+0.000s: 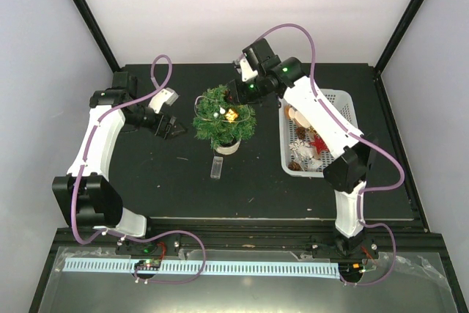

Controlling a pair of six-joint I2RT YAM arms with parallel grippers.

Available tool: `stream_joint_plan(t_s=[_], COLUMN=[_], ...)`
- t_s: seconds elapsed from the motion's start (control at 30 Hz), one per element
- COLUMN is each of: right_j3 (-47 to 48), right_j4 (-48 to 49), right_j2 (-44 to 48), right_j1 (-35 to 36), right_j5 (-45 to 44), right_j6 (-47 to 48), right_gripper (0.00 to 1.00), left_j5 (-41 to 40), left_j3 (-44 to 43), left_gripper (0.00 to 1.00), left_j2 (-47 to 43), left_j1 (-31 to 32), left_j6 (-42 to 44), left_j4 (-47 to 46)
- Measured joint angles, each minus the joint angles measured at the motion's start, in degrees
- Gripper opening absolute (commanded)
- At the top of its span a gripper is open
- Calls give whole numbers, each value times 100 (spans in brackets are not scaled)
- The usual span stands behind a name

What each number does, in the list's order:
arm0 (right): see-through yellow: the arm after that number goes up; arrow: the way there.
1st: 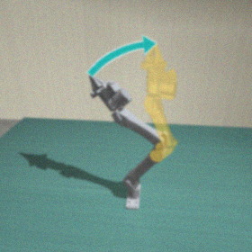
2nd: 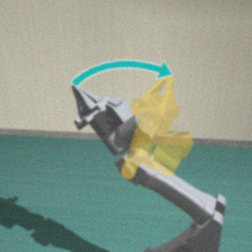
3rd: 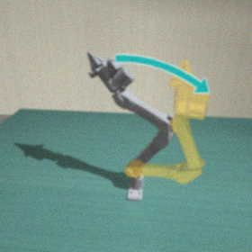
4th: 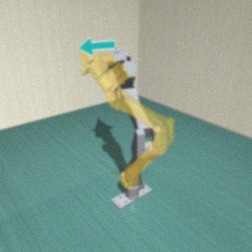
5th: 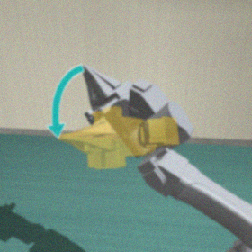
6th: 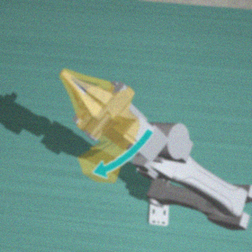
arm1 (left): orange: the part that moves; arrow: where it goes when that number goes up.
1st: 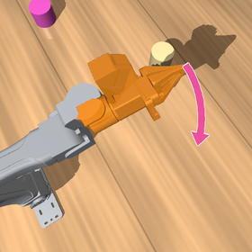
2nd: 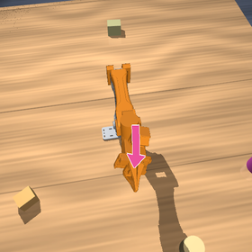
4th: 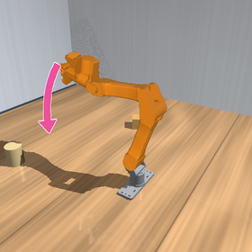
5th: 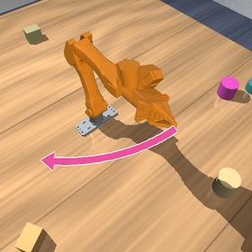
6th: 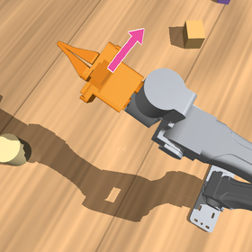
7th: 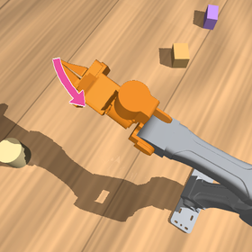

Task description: Decorate the small christmas tree

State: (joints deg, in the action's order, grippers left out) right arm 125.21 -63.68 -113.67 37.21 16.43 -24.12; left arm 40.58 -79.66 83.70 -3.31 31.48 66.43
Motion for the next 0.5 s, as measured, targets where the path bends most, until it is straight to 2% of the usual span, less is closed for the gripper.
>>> stream_joint_plan(t_s=[0.23,0.5], right_j3=[0,0], right_j4=[-20,-20], right_j2=[66,90], right_j1=[4,4], right_j5=[-131,-219], right_j6=[20,35], right_gripper=[34,25], left_j5=[0,-2], left_j3=[33,33], left_gripper=[96,96], left_j2=[-2,-4], left_j1=[0,0], left_j6=[0,0], left_j4=[0,0])
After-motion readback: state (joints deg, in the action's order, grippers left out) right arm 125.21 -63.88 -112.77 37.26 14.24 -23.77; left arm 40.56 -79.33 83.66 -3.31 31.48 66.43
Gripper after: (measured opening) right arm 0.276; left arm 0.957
